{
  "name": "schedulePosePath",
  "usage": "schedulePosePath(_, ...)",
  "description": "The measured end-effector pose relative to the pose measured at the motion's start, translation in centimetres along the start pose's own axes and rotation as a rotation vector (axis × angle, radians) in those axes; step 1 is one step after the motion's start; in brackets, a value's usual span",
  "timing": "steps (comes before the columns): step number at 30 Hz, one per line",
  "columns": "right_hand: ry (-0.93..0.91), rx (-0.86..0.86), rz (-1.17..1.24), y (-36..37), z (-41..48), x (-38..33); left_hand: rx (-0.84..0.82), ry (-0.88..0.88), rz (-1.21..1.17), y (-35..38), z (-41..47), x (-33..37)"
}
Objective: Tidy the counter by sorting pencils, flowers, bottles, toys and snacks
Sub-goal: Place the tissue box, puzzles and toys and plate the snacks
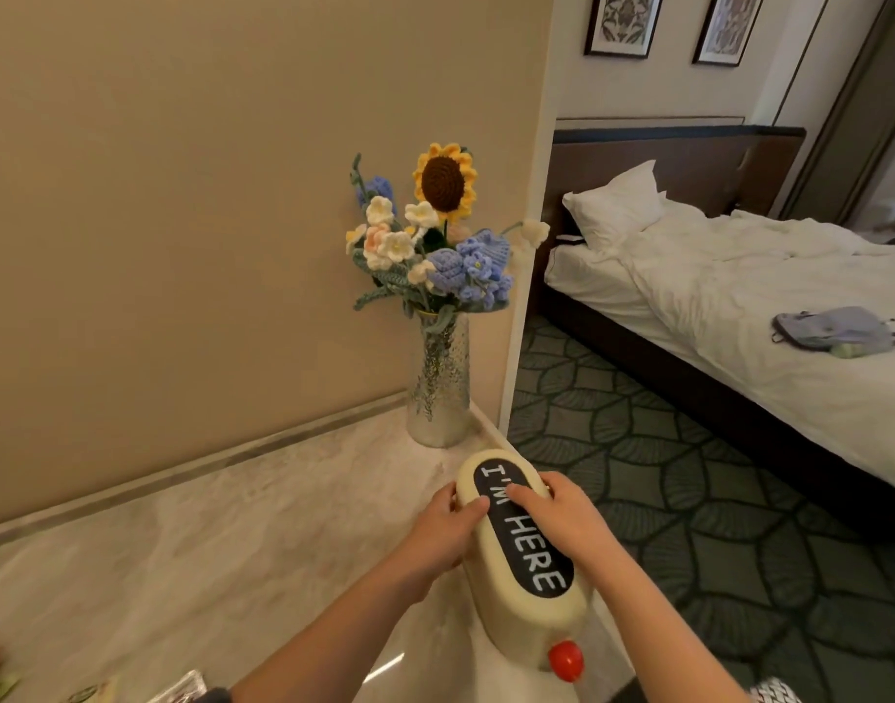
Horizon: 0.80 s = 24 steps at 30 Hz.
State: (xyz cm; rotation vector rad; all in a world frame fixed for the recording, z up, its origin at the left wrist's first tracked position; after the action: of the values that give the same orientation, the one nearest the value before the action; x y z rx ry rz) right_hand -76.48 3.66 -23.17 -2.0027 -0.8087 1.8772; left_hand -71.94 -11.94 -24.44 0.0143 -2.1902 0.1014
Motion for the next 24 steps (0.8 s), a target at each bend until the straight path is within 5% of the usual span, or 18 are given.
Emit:
schedulePosePath(8,0.09,-0.083,0.147,0.5,-1.2,-0.5,0.026,-0.08,-0.133,-0.1,-1.0,-1.4)
schedulePosePath(24,-0.405,-0.385,-0.153,10.8,-0.3,-11.9,0.302,-0.093,-0.519,-12.5,-5.0,-4.0)
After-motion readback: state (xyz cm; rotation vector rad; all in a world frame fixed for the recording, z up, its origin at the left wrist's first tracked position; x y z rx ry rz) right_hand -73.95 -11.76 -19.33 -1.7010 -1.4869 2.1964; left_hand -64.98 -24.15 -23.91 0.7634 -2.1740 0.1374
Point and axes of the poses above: each hand's wrist, its own z-axis towards the middle knuckle, its own y-axis out of the palm, x = y × z, the point moved 2 cm from there along z, towards the middle knuckle, and after that the axes turned 11 degrees about -y, right-handed, at the moved point
